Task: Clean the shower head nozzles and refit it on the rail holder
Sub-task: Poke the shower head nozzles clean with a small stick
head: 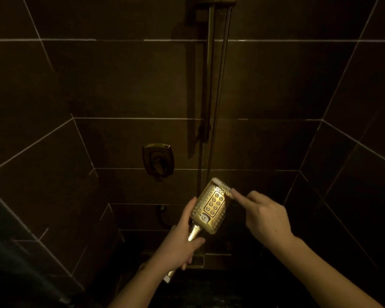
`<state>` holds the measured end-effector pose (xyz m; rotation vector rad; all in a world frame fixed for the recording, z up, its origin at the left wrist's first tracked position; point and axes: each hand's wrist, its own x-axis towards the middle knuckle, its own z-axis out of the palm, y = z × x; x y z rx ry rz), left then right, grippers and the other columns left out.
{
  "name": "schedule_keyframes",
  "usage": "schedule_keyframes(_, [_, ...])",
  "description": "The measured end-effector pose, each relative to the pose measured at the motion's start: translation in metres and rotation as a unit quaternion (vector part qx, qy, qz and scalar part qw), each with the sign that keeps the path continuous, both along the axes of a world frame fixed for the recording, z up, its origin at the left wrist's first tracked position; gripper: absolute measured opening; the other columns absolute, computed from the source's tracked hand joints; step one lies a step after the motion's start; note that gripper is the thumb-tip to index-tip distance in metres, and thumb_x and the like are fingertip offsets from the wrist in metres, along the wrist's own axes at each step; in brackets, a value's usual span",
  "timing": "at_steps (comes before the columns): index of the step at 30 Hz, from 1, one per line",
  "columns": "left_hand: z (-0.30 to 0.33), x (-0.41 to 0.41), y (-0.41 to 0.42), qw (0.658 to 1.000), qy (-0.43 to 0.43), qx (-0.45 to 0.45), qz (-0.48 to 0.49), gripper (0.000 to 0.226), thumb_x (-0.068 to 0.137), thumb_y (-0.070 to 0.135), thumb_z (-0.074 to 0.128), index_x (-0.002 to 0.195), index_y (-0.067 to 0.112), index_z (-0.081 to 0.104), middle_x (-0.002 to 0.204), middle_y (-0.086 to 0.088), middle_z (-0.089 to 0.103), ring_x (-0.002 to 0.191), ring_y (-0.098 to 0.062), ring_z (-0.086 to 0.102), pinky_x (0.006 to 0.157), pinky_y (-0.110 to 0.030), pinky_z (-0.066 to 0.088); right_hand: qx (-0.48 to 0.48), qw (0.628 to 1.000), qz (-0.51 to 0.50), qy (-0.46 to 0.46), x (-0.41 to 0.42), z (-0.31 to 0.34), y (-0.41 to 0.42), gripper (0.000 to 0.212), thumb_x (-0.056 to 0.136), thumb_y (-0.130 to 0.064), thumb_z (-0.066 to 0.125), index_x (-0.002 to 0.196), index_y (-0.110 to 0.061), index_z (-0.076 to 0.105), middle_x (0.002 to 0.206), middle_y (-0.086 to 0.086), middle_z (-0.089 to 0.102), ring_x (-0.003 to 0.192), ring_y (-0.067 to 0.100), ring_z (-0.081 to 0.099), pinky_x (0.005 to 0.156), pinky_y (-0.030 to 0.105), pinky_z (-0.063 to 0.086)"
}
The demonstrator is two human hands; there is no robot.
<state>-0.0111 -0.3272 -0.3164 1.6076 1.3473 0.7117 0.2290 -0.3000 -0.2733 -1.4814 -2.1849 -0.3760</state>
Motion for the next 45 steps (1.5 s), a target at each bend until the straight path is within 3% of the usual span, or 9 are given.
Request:
schedule_keyframes(2, [0.000, 0.003, 0.001, 1.000, -0.003, 0.001, 0.002, 0.111, 0.093, 0.015, 0.070, 0.136, 0.080, -0.010, 0.161, -0.011, 0.035, 0.053, -0.018, 0.064, 0.047, -0.031, 0.054, -0.002, 1.000, -0.017, 0.014, -0.001, 0.003, 0.000, 0.063, 0.077, -0.011, 0.073, 0.136, -0.027, 0.055, 0.089, -0.004, 0.061, 0.067, 0.008, 0.054, 0.045, 0.019, 0.042])
schedule_keyframes(7, [-0.005, 0.006, 0.006, 0.999, -0.011, 0.003, 0.033, 0.118, 0.092, 0.015, 0.071, 0.134, 0.077, -0.022, 0.159, -0.010, 0.041, 0.053, -0.016, 0.066, 0.051, -0.034, 0.059, -0.058, 0.988, 0.127, -0.068, -0.019, -0.026, -0.037, 0.075, 0.071, -0.019, 0.074, 0.140, -0.032, 0.048, 0.086, -0.008, 0.058, 0.063, 0.005, 0.053, 0.044, 0.018, 0.042])
schedule_keyframes(12, [0.000, 0.007, 0.004, 1.000, -0.001, 0.004, 0.013, 0.121, 0.091, 0.016, 0.073, 0.136, 0.073, -0.024, 0.164, -0.004, 0.035, 0.055, -0.013, 0.068, 0.054, -0.028, 0.058, -0.015, 0.999, -0.028, 0.020, 0.001, 0.003, -0.002, 0.063, 0.081, -0.013, 0.070, 0.138, -0.031, 0.052, 0.087, -0.006, 0.058, 0.056, 0.008, 0.052, 0.040, 0.025, 0.047])
schedule_keyframes(18, [0.005, 0.010, 0.002, 1.000, 0.008, -0.007, 0.006, 0.120, 0.092, 0.016, 0.071, 0.143, 0.064, -0.025, 0.161, -0.006, 0.039, 0.053, -0.011, 0.064, 0.053, -0.028, 0.057, -0.055, 0.993, 0.092, -0.044, -0.017, -0.024, -0.045, 0.077, 0.068, -0.019, 0.079, 0.138, -0.031, 0.049, 0.087, -0.009, 0.060, 0.056, 0.004, 0.053, 0.040, 0.019, 0.043])
schedule_keyframes(24, [0.011, 0.011, 0.000, 1.000, 0.004, -0.003, -0.009, 0.118, 0.092, 0.015, 0.071, 0.143, 0.064, -0.023, 0.156, -0.003, 0.047, 0.053, -0.016, 0.065, 0.049, -0.031, 0.056, -0.002, 0.999, -0.048, 0.019, 0.010, 0.002, -0.017, 0.066, 0.078, -0.014, 0.071, 0.138, -0.032, 0.052, 0.089, -0.007, 0.059, 0.056, 0.004, 0.046, 0.039, 0.020, 0.042])
schedule_keyframes(29, [0.010, 0.014, -0.001, 1.000, -0.016, -0.004, -0.004, 0.116, 0.092, 0.015, 0.071, 0.140, 0.070, -0.019, 0.142, -0.003, 0.058, 0.052, -0.016, 0.065, 0.046, -0.032, 0.056, -0.014, 0.994, 0.099, -0.036, -0.011, -0.024, -0.053, 0.072, 0.071, -0.018, 0.077, 0.137, -0.030, 0.054, 0.086, -0.007, 0.059, 0.063, 0.007, 0.054, 0.042, 0.021, 0.043])
schedule_keyframes(35, [0.013, 0.016, -0.005, 1.000, -0.015, -0.005, -0.020, 0.105, 0.093, 0.016, 0.070, 0.143, 0.070, -0.004, 0.145, -0.008, 0.054, 0.053, -0.015, 0.065, 0.045, -0.028, 0.052, 0.020, 0.999, -0.034, 0.030, 0.011, 0.000, -0.029, 0.064, 0.072, -0.012, 0.080, 0.132, -0.028, 0.061, 0.086, -0.004, 0.061, 0.058, 0.007, 0.052, 0.041, 0.019, 0.040])
schedule_keyframes(40, [0.011, 0.018, -0.005, 1.000, -0.021, 0.000, -0.018, 0.102, 0.093, 0.014, 0.070, 0.145, 0.067, 0.000, 0.142, -0.005, 0.056, 0.053, -0.013, 0.063, 0.046, -0.026, 0.051, -0.011, 0.993, 0.111, -0.023, -0.004, -0.029, -0.062, 0.061, 0.080, -0.020, 0.059, 0.139, -0.029, 0.049, 0.085, -0.007, 0.058, 0.061, 0.007, 0.053, 0.040, 0.022, 0.045])
schedule_keyframes(45, [0.010, 0.020, -0.010, 1.000, -0.006, 0.006, -0.027, 0.102, 0.093, 0.013, 0.069, 0.149, 0.061, -0.001, 0.144, -0.003, 0.055, 0.052, -0.010, 0.062, 0.050, -0.024, 0.052, 0.006, 0.999, -0.036, 0.032, 0.019, -0.005, -0.029, 0.065, 0.078, -0.008, 0.067, 0.138, -0.030, 0.053, 0.088, -0.005, 0.058, 0.056, 0.008, 0.050, 0.038, 0.027, 0.046])
